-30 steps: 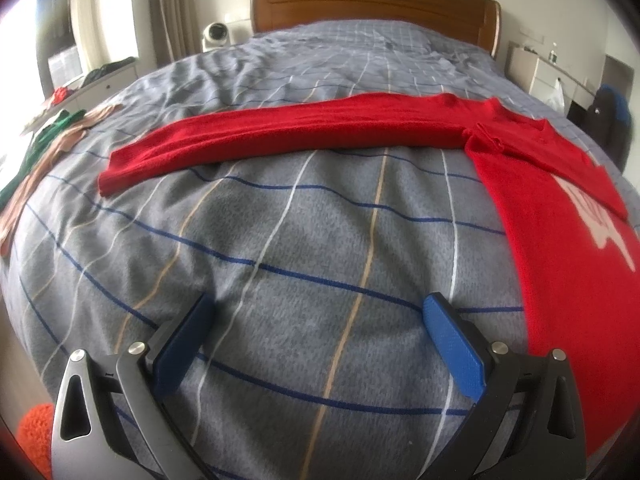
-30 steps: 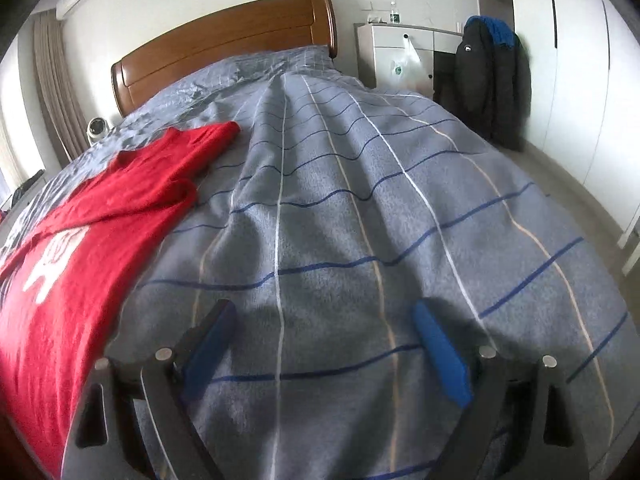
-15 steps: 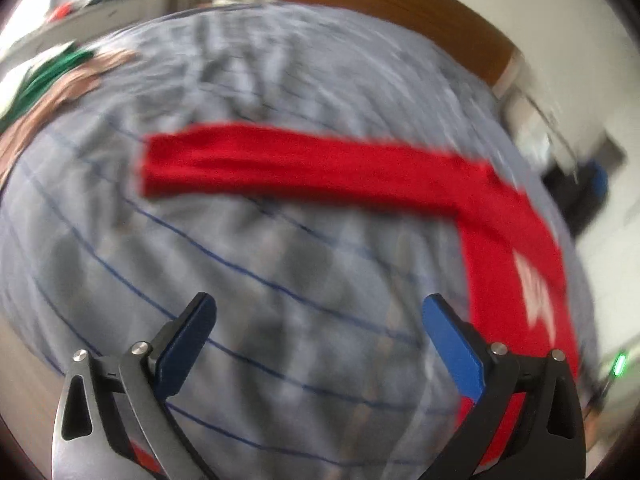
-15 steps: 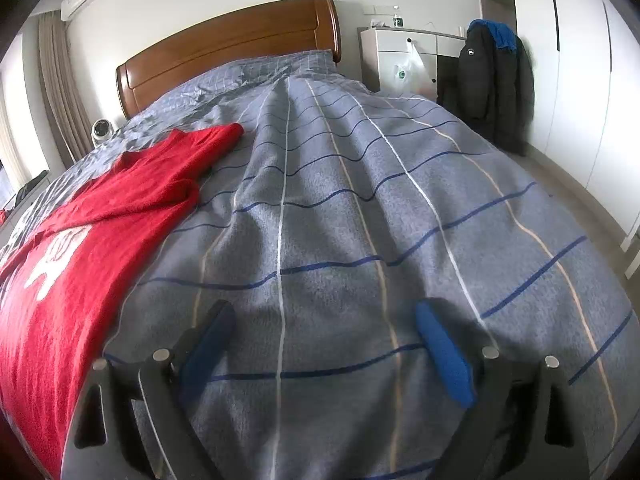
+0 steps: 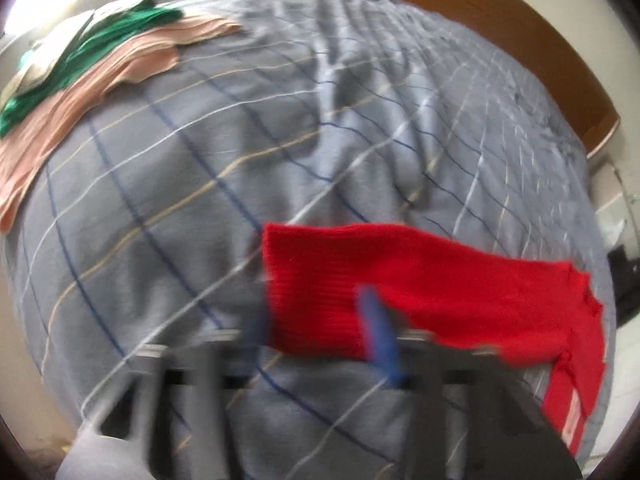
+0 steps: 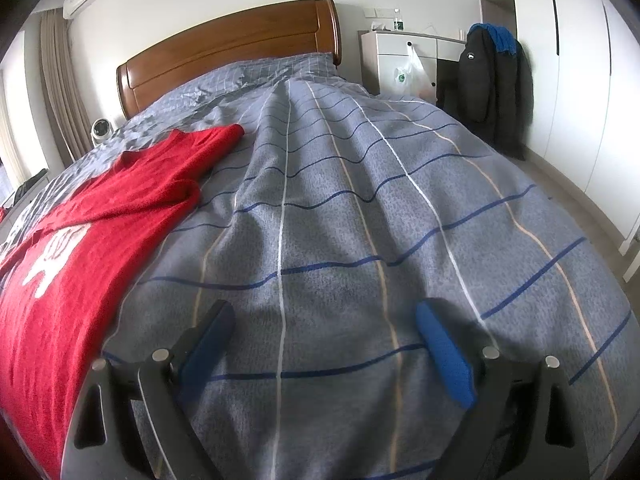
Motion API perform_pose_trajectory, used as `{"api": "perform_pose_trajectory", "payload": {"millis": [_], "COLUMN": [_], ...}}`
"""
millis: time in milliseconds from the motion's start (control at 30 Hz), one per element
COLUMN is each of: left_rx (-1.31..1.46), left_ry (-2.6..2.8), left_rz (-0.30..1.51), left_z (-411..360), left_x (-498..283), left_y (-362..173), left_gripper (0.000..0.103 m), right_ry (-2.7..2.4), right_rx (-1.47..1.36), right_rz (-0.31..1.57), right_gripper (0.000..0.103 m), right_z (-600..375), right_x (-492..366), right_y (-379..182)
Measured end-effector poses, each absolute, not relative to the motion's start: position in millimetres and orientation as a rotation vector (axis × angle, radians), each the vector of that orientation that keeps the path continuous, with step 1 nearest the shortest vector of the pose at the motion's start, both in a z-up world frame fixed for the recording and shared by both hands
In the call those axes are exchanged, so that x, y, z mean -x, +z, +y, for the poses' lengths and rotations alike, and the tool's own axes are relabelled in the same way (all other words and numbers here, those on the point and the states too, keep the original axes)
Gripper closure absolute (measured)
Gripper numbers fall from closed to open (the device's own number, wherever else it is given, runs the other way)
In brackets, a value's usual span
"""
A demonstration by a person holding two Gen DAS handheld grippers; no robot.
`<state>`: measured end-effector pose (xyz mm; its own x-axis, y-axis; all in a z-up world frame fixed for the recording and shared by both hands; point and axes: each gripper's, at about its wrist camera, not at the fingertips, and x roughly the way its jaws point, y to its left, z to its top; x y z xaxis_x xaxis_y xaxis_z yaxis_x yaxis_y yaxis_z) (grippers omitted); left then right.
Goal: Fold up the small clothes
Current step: 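Move the left gripper to the other side edge and grasp it, then fold that side over the body with the left gripper, release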
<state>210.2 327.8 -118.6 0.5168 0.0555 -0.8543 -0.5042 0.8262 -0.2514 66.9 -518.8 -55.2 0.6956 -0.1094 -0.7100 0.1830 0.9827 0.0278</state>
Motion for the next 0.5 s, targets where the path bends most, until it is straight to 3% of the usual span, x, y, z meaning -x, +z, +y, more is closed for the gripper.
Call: {"api": "perform_pose_trajectory", "payload": {"millis": [33, 233, 400, 500], "left_rx": [0.485, 0.295, 0.106, 0.01], "left_ry": [0.353, 0.176, -0.153, -0.322], "left_rz": [0.97, 0.811, 0.658, 0.61], "left_z": [323, 249, 100, 11], "left_x": [-212, -230, -250, -249], "left_y": [-112, -13, 91, 117], "left_gripper": [0.096, 0.097, 0.097, 0.097], "right_ry": [-0.165, -0.164, -0.162, -0.162], "right_rx": [-0.097, -0.097, -0.101, -0.1], "right_rz": [0.785, 0.784, 0.779, 0.778], "right_gripper": [0.011, 0.011, 0.011, 0.011], "right_z": [-519, -518, -519, -519], "right_x": [-67, -67, -67, -67], "right_y": [-55, -55, -55, -55]}}
